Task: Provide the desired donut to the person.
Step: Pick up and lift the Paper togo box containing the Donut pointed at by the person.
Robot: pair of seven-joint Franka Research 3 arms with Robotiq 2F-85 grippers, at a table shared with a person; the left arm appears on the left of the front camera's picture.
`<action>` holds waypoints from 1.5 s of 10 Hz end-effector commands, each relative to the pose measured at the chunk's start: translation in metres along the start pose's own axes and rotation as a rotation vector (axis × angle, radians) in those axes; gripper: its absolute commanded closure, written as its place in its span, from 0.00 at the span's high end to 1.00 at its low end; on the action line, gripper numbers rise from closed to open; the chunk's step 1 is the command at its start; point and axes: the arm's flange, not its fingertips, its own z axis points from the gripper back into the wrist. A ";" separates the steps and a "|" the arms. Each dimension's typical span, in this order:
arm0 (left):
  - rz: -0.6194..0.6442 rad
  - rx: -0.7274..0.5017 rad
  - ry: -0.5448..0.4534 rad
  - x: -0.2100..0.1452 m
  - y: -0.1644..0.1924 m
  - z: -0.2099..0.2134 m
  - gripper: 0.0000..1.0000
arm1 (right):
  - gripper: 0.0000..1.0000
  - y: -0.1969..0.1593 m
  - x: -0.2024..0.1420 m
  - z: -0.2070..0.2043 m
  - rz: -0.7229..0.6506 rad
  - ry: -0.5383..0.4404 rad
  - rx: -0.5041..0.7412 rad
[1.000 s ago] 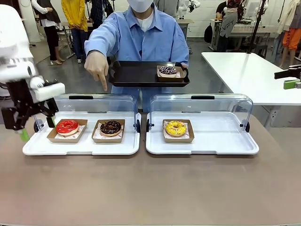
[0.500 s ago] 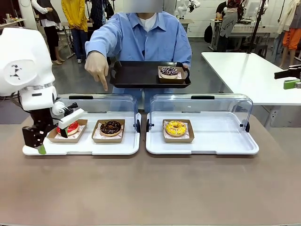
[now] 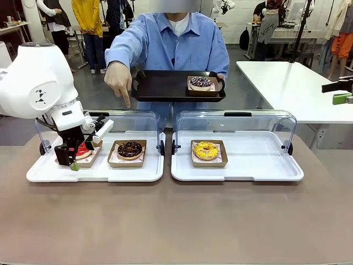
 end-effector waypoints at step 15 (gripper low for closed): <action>0.041 0.068 0.086 0.052 0.007 -0.038 1.00 | 1.00 0.001 -0.001 -0.001 0.001 0.001 -0.007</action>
